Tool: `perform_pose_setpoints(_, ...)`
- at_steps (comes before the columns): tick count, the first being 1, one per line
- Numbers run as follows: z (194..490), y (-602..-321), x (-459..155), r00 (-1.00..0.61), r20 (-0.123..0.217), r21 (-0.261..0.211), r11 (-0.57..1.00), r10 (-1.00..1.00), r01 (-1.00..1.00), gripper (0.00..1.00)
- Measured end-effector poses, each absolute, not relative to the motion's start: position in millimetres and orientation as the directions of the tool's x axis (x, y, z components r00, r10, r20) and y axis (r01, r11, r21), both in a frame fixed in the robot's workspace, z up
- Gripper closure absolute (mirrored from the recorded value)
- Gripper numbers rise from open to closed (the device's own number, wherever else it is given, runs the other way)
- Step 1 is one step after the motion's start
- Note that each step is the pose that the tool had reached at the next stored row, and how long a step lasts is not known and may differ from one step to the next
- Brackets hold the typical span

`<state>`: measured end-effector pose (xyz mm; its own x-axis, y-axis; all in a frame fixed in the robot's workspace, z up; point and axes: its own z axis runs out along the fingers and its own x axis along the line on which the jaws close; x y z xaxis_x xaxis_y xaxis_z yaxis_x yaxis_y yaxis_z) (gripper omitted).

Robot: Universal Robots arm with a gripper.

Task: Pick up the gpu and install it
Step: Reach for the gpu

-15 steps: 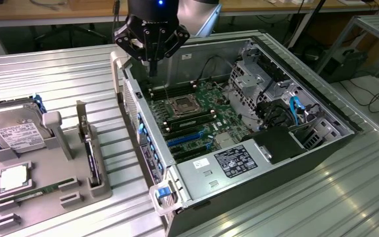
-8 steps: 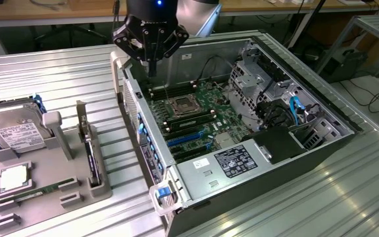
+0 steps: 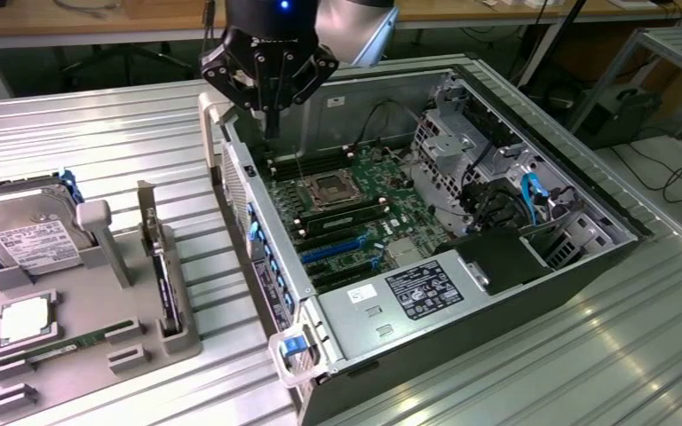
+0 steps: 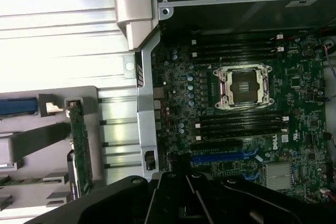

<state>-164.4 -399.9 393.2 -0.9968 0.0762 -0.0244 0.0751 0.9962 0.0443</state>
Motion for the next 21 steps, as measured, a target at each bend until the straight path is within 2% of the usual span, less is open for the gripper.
perform_pose_setpoints(21, 393.2, -401.8, -174.7, -0.997, -0.024, 0.044, 0.996, 0.076, 0.075, 0.89)
